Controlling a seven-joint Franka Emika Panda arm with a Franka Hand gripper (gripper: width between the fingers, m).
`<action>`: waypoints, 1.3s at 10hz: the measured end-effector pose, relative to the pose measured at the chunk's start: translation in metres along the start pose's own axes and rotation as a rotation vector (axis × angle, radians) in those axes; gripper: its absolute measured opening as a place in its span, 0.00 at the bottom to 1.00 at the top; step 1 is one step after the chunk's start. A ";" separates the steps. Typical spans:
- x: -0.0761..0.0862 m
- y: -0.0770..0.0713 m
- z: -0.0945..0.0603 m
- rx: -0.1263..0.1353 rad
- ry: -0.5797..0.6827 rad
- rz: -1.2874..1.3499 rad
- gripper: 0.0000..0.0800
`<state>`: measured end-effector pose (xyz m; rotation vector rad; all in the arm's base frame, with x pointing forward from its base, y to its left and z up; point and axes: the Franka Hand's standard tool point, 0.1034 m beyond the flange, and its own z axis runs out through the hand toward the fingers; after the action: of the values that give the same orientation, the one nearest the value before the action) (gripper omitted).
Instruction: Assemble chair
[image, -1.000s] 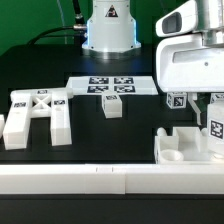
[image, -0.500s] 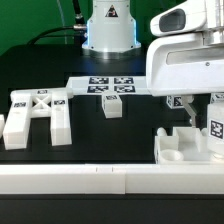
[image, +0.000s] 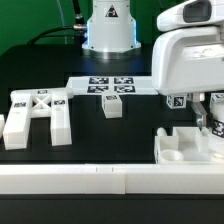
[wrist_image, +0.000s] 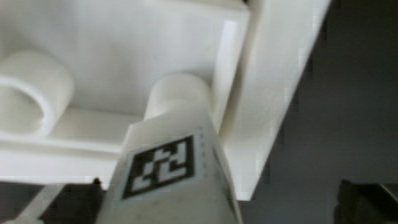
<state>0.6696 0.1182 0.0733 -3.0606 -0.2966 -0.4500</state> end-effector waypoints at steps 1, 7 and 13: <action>0.002 0.000 -0.002 0.000 0.003 -0.040 0.81; -0.005 0.001 -0.010 0.026 -0.128 -0.033 0.81; 0.006 0.004 -0.012 0.037 -0.221 -0.049 0.81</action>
Offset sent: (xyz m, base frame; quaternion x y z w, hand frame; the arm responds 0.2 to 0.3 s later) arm 0.0048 -0.0045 0.0171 0.0184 -0.0899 0.0081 0.9957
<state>0.6726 0.1148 0.0862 -3.0745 -0.3821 -0.1056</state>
